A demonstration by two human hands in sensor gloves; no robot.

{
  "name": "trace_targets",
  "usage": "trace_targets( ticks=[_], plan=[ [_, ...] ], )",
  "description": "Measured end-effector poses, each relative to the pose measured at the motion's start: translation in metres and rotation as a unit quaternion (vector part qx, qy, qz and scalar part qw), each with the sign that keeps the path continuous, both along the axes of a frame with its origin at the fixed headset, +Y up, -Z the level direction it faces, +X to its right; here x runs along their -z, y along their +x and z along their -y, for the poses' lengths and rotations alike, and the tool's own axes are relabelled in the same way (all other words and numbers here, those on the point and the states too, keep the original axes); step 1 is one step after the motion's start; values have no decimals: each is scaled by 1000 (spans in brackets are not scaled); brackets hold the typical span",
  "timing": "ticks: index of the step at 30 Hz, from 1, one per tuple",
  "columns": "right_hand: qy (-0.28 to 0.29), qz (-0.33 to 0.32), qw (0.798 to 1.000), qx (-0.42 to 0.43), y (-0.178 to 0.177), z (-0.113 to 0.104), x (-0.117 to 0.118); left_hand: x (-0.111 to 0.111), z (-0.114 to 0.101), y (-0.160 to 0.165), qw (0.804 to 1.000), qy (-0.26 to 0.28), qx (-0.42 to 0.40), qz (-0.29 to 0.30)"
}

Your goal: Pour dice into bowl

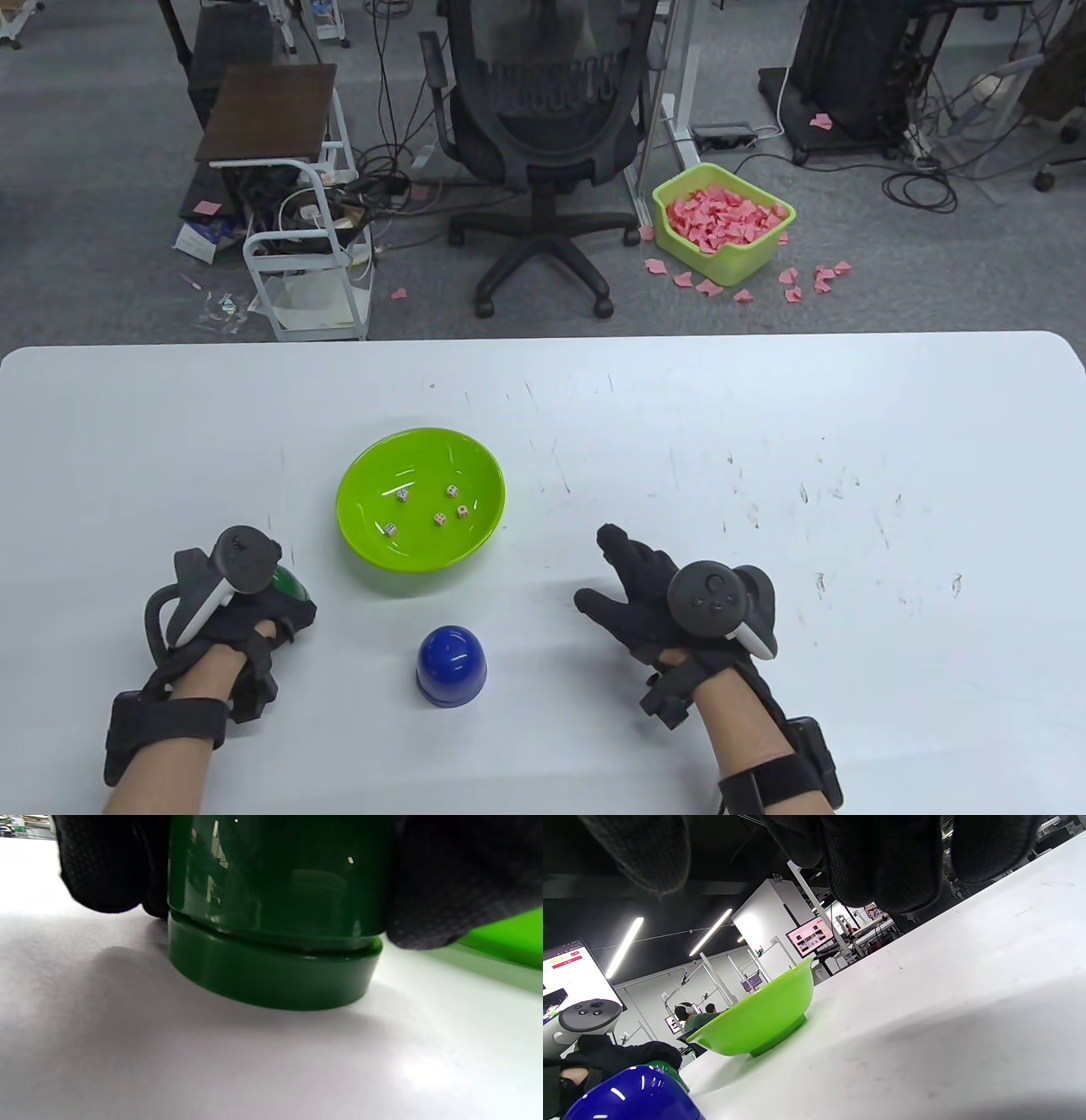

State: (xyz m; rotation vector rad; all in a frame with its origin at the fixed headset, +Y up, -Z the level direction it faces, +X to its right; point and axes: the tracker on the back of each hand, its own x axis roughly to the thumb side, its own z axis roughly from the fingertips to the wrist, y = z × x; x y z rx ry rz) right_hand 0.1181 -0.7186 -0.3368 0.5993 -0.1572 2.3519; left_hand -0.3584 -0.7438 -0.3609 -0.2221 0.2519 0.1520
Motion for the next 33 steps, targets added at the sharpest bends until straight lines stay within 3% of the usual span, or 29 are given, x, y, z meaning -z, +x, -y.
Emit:
trace_targets(
  ticks=[7, 25, 33],
  plan=[
    [-5, -6, 1000, -2, -3, 2, 1, 1, 3, 3, 998, 17, 51, 7],
    [7, 0, 1000, 15, -1, -5, -2, -1, 4, 2, 995, 48, 75, 41],
    [14, 7, 1000, 26, 1, -5, -1, -8, -23, 8, 992, 100, 28, 69]
  ],
)
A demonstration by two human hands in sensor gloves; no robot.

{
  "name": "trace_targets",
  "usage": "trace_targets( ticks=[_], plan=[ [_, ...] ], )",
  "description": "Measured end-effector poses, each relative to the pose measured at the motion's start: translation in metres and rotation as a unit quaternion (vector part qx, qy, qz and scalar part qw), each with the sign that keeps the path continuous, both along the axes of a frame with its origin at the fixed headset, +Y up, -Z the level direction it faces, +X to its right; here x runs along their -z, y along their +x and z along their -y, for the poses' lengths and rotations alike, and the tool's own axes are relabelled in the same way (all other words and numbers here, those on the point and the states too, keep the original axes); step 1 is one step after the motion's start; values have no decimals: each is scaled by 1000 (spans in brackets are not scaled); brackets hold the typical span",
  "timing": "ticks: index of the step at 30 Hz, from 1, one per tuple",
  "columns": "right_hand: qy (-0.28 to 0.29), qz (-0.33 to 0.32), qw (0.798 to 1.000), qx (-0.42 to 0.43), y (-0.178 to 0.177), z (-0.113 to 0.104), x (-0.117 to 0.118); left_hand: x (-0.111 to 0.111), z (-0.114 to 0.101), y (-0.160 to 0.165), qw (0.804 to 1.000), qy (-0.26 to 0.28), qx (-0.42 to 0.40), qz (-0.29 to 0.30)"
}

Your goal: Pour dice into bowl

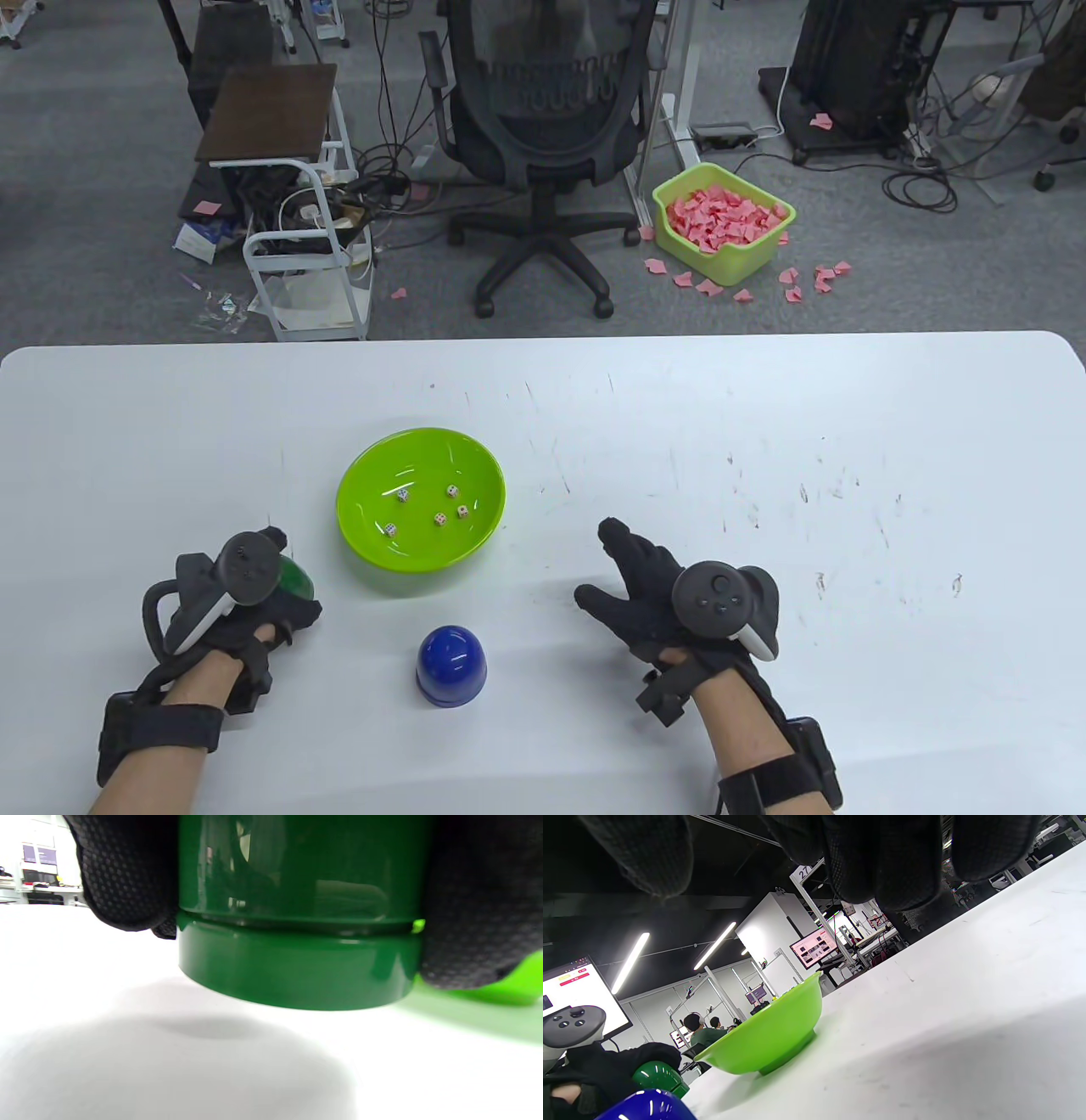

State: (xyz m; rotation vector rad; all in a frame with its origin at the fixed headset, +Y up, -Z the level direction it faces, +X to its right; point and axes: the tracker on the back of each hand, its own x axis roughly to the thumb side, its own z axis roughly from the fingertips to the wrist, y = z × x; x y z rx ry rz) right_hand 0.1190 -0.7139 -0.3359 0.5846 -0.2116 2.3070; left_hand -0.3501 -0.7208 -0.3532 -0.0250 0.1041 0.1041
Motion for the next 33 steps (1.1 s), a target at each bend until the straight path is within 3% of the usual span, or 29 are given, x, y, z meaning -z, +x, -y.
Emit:
trace_targets(
  ticks=[10, 15, 23, 33],
  plan=[
    [31, -1, 999, 13, -8, -6, -6, -7, -46, 39, 993, 48, -71, 80],
    [51, -7, 999, 8, -16, -9, -11, -8, -61, 70, 987, 46, -102, 119],
    [83, -17, 996, -8, -33, -13, -22, -7, -71, 130, 975, 34, -133, 174],
    [103, -25, 994, -34, -47, -9, -28, -9, -65, 203, 959, 17, -169, 226]
  ],
)
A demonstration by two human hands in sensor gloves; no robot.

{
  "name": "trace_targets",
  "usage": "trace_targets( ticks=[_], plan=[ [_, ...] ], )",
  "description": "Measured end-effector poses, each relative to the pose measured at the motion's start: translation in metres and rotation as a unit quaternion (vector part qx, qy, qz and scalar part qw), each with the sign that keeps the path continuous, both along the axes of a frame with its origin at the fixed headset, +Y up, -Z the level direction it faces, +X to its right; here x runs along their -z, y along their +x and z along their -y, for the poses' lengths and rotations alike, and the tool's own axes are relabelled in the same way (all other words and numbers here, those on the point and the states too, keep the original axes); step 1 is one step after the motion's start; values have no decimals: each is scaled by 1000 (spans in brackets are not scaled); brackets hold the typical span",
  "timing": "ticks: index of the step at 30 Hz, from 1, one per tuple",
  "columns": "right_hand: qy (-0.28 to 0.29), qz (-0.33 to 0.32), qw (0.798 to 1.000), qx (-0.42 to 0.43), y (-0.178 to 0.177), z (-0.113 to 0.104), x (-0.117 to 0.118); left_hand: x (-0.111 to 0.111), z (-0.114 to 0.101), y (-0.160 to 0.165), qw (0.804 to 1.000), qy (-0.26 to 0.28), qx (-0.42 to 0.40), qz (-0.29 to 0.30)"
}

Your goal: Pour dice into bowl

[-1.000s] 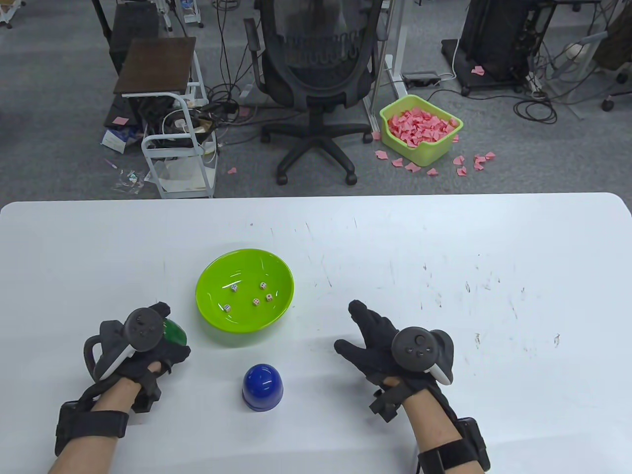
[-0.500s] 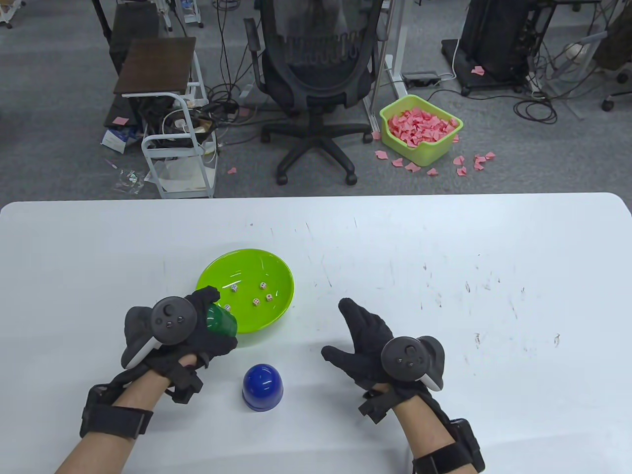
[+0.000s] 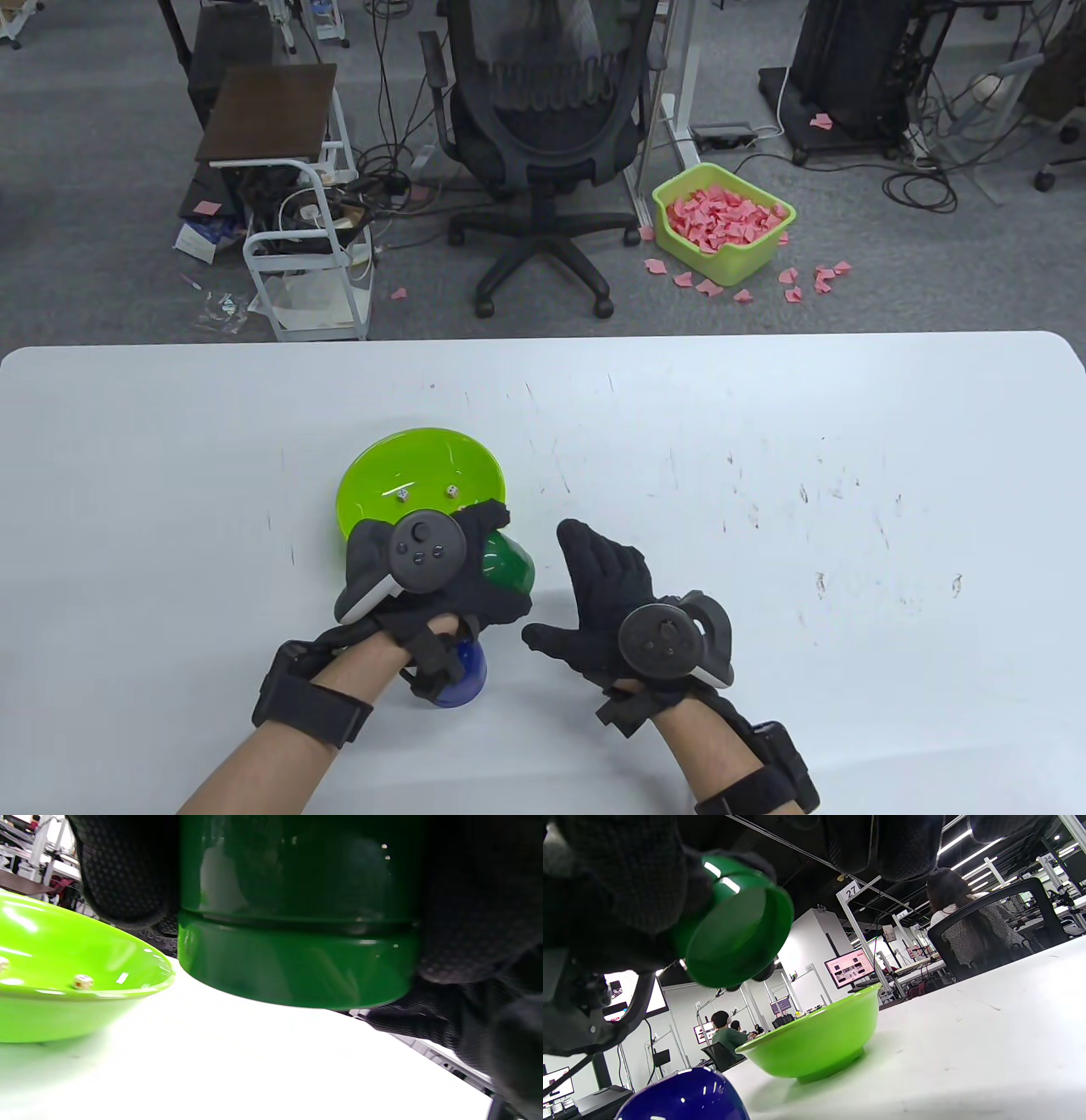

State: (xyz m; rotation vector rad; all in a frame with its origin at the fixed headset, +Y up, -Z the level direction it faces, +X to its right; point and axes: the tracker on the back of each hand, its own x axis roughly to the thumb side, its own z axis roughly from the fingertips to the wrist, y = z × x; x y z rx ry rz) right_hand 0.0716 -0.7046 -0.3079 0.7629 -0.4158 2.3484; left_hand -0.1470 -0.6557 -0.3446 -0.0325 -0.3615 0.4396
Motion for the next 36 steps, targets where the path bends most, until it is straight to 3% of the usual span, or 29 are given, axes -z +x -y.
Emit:
trace_targets(
  ticks=[7, 12, 23, 29, 36],
  plan=[
    [4, -5, 1000, 3, -2, 1, -1, -3, 5, 30, 999, -21, -31, 17],
    [-3, -8, 1000, 14, 1, 0, 1, -5, 6, 35, 999, -28, -32, 14],
    [-41, -21, 997, 58, 1, 5, 5, -4, 0, 33, 983, -158, -16, 92],
    [-71, -24, 993, 87, 4, 8, 8, -5, -8, 33, 986, -119, 23, 117],
    [-88, -13, 991, 102, 11, 12, 13, -2, -25, 13, 993, -62, -14, 102]
  ],
)
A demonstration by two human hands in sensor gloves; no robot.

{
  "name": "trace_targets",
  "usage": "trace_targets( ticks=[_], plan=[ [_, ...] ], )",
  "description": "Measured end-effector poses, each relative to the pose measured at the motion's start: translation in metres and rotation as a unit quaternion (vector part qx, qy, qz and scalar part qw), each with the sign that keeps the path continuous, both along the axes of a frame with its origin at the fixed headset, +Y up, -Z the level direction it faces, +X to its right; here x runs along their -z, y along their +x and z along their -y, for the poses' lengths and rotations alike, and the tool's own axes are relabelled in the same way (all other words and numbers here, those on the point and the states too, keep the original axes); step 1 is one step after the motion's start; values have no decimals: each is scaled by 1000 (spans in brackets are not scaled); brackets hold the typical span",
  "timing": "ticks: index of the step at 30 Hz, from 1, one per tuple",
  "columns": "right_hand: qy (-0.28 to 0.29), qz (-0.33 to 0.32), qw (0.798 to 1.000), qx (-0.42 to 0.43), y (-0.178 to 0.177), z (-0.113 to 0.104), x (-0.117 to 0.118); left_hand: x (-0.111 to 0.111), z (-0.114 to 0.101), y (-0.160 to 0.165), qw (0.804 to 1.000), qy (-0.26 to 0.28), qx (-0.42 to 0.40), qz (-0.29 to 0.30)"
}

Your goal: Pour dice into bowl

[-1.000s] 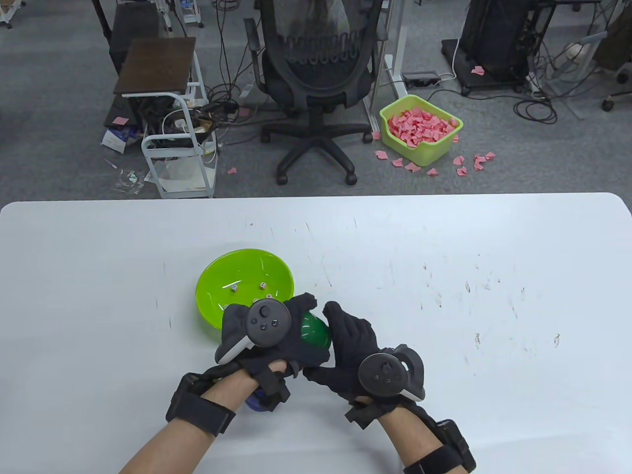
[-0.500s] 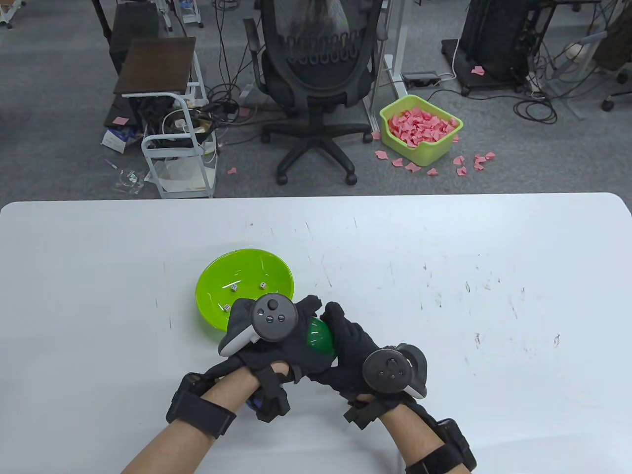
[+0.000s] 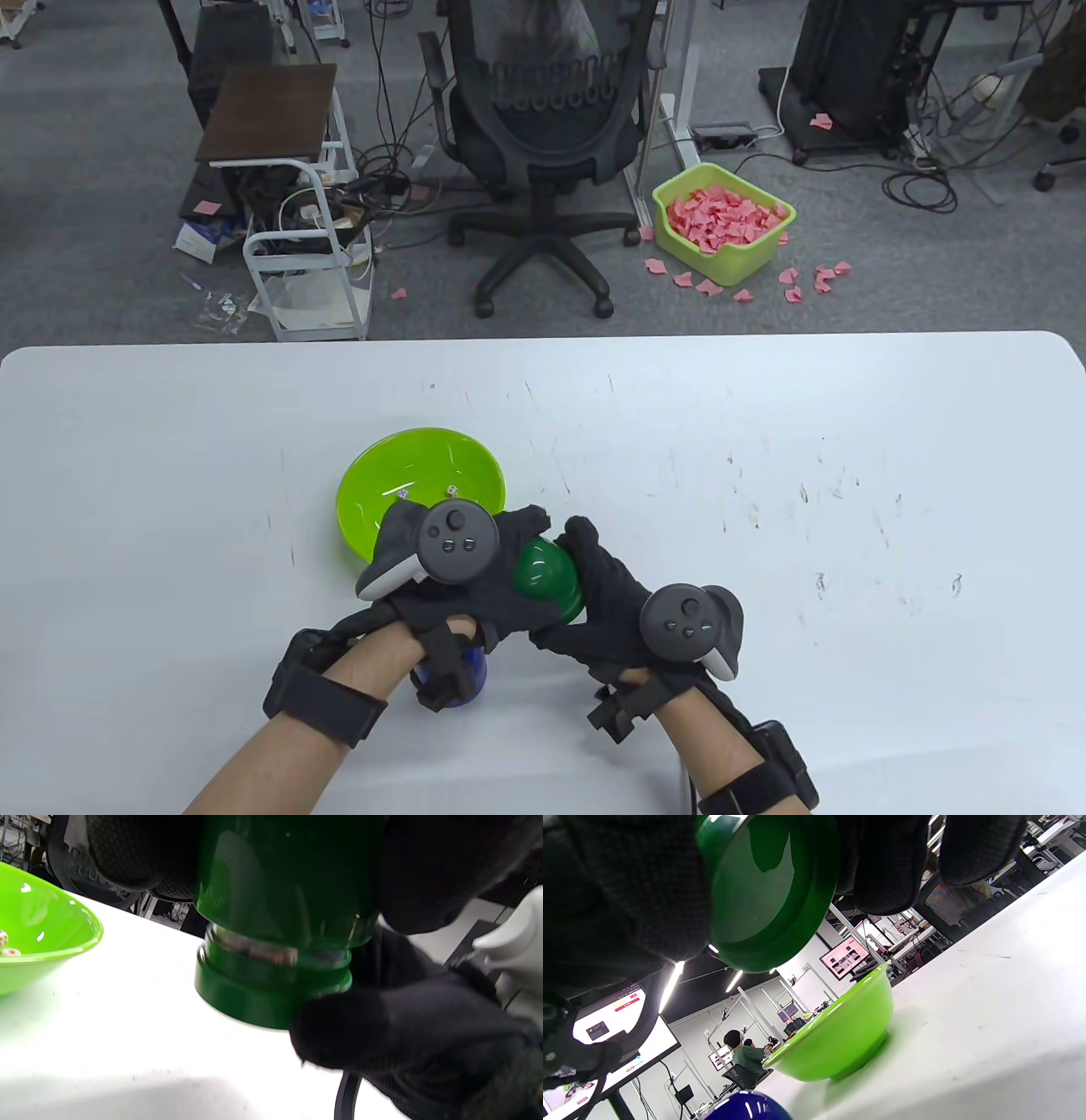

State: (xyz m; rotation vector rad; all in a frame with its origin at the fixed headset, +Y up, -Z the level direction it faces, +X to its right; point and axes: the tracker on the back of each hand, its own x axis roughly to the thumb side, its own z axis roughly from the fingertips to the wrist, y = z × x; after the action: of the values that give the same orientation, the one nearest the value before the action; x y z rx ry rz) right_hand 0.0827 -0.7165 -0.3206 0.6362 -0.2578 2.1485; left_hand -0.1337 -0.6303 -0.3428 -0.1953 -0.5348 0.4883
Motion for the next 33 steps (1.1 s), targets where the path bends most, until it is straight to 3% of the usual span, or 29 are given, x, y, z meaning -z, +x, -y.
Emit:
trace_targets(
  ticks=[7, 15, 23, 33],
  plan=[
    [-7, 11, 1000, -3, 7, 3, 4, 1, -18, -44, 999, 31, -14, -39],
    [-8, 27, 1000, 7, 15, 2, 7, 2, -16, -103, 994, 49, 9, -98],
    [-11, 35, 999, 15, 19, 2, 8, -1, 10, -148, 985, 47, 60, -154],
    [-7, 44, 999, 23, 23, 1, 9, -1, 49, -172, 976, 30, 118, -182]
  ],
)
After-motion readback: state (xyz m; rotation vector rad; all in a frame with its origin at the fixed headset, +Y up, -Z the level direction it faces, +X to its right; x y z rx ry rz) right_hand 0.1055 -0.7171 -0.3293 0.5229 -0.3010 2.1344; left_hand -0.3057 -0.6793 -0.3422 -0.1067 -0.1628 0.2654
